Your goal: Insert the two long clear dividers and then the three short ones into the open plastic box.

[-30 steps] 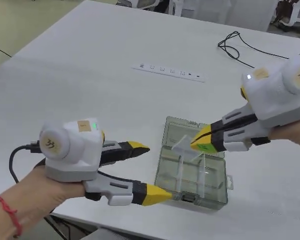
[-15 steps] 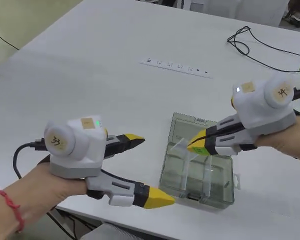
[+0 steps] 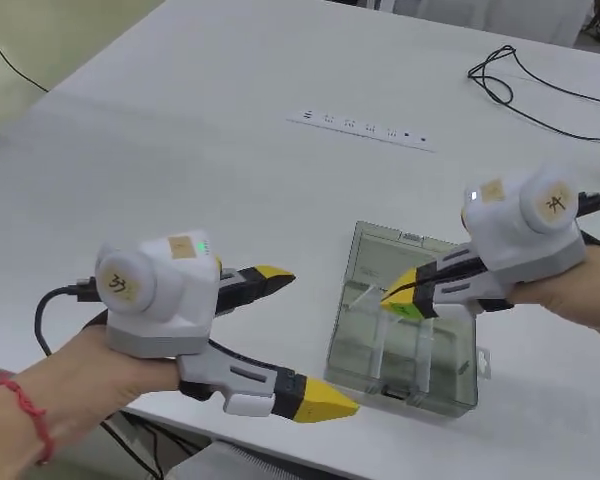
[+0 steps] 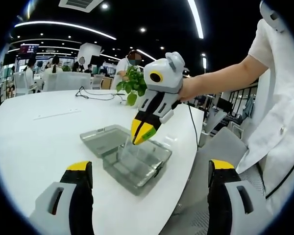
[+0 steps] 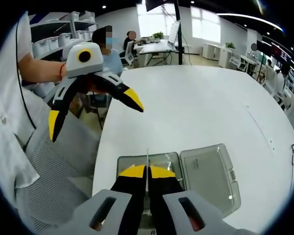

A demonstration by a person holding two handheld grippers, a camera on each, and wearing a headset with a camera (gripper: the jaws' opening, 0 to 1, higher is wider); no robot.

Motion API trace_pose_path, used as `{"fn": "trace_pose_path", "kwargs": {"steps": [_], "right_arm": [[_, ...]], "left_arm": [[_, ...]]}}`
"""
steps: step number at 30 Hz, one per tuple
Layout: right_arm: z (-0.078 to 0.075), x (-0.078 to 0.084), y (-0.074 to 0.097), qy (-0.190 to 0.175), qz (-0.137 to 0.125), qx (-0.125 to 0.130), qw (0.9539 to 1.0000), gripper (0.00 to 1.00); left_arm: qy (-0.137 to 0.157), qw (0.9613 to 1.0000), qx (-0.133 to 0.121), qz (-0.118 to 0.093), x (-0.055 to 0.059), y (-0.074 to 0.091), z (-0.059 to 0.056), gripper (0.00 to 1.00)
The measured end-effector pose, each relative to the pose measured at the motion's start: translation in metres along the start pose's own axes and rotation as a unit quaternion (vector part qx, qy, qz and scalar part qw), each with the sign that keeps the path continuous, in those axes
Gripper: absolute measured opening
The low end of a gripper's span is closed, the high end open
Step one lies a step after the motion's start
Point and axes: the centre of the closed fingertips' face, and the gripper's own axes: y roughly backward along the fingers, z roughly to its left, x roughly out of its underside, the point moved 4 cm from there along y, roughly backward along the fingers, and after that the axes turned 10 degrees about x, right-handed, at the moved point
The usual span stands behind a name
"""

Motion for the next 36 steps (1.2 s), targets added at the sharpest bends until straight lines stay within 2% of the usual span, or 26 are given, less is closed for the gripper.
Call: {"fn": "trace_pose_path", "kwargs": {"steps": [6, 11, 17, 23, 36], "right_arm": [[0.0, 0.001, -0.002, 0.002, -0.001, 0.001, 1.0, 0.03], [0.0, 0.001, -0.008, 0.03, -0.004, 0.0, 0.9995, 0.02], [0.001, 0.001, -0.018, 0.04, 0.0, -0.004, 0.9992, 0.02], [-0.002, 0.003, -0.024, 0.045, 0.01, -0.007, 0.9989, 0.02], [-0.002, 0.011, -0.039, 0.033, 0.026, -0.013, 0.9991, 0.02]], "left_arm": [[0.001, 1.0, 0.004, -0.001, 0.0, -0.002, -0.001, 1.0], [0.002, 1.0, 0.005, -0.004, -0.002, -0.004, 0.001, 1.0], [0.002, 1.0, 0.008, -0.002, -0.002, -0.004, 0.002, 1.0], [0.002, 0.9999, 0.01, -0.003, -0.003, -0.005, 0.003, 1.0], [0.0, 0.9999, 0.014, -0.001, -0.003, -0.005, 0.005, 1.0]]}}
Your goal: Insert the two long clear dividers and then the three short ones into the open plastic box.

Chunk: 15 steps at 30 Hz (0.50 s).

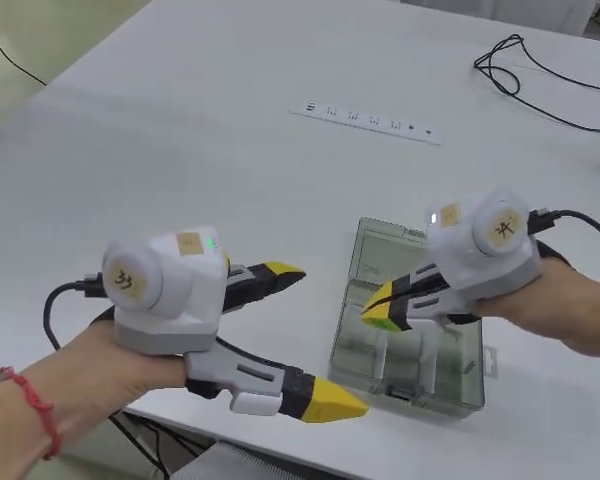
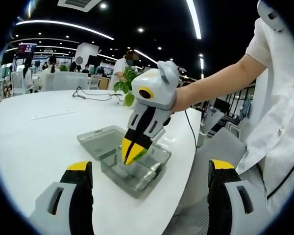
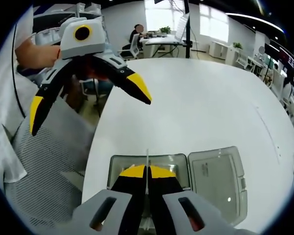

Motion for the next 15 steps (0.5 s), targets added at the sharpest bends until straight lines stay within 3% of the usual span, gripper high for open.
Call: {"fn": "trace_pose_path", "kwargs": {"steps": [15], "right_arm": [[0.005, 0.007, -0.013, 0.016, 0.039, -0.003, 0.9991, 0.02]], "left_arm": [[-0.003, 0.9999, 0.003, 0.009, 0.002, 0.0, 0.002, 1.0]]}}
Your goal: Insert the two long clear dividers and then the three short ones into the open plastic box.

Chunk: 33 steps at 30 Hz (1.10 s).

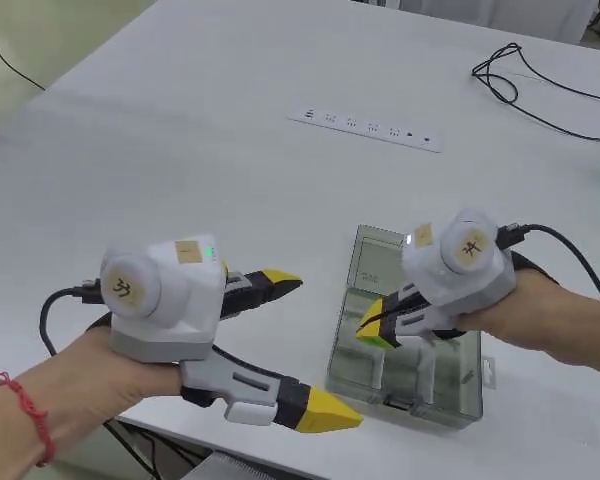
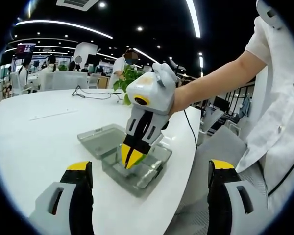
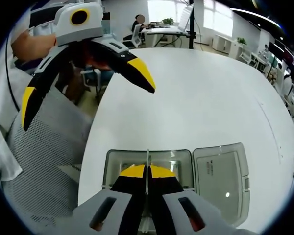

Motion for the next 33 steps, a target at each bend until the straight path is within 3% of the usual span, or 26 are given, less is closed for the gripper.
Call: {"fn": "trace_pose_path", "kwargs": {"steps": [12, 27, 33], "right_arm": [[0.003, 0.002, -0.006, 0.022, 0.022, 0.006, 0.9995, 0.02], [0.003, 0.005, -0.006, 0.007, 0.024, 0.011, 0.9996, 0.04], [0.001, -0.005, 0.009, -0.02, -0.005, 0.019, 0.9996, 0.12]], "left_arm": [[-0.001, 1.0, 0.001, 0.003, 0.001, 0.0, 0.001, 1.0], [-0.012, 0.9997, -0.01, 0.021, 0.002, 0.004, 0.008, 1.0], [-0.015, 0.9996, -0.011, 0.022, 0.0, 0.005, 0.007, 1.0]]}}
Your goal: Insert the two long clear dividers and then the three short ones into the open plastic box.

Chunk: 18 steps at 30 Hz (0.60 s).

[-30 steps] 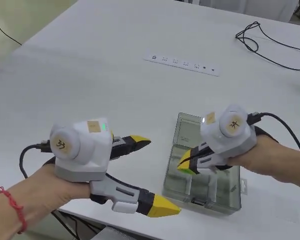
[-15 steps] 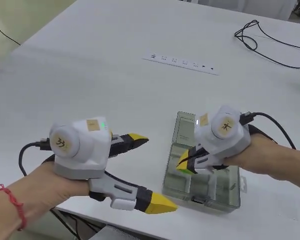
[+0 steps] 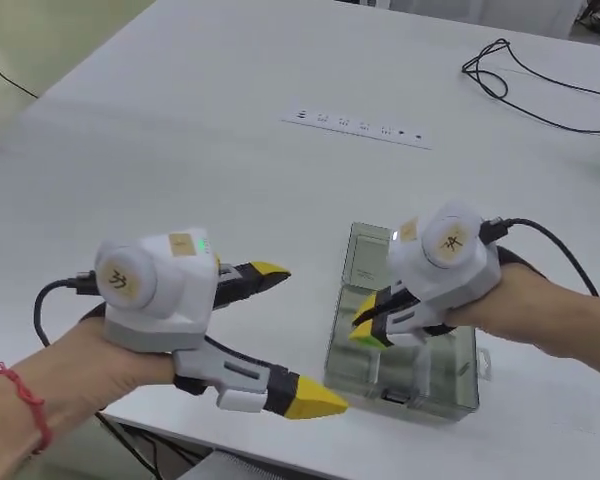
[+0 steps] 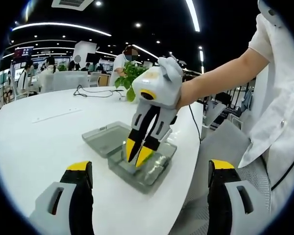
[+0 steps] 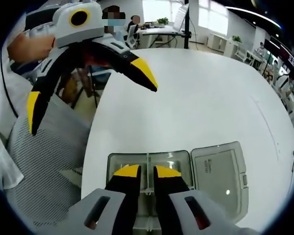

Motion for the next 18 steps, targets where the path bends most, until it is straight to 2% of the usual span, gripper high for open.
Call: {"fn": "trace_pose_path", "kwargs": {"steps": [5, 9, 12, 14, 18], "right_arm": [[-0.01, -0.005, 0.03, -0.031, -0.034, 0.017, 0.9988, 0.15], [-0.018, 0.001, 0.054, -0.047, -0.049, 0.03, 0.9973, 0.18], [-0.031, 0.017, 0.065, -0.051, -0.047, 0.043, 0.9967, 0.21], [-0.031, 0.03, 0.08, -0.057, -0.039, 0.054, 0.9961, 0.23], [-0.033, 0.054, 0.097, -0.073, -0.024, 0.067, 0.9948, 0.26]], "left_arm": [[-0.001, 1.0, -0.002, -0.001, -0.002, 0.001, 0.0, 1.0], [-0.001, 1.0, -0.004, 0.001, -0.002, 0.002, 0.0, 1.0], [-0.002, 1.0, -0.004, 0.0, -0.003, 0.004, -0.001, 1.0], [-0.003, 1.0, -0.004, 0.0, -0.003, 0.004, -0.001, 1.0], [-0.003, 1.0, -0.004, 0.001, -0.004, 0.005, -0.002, 1.0]]}}
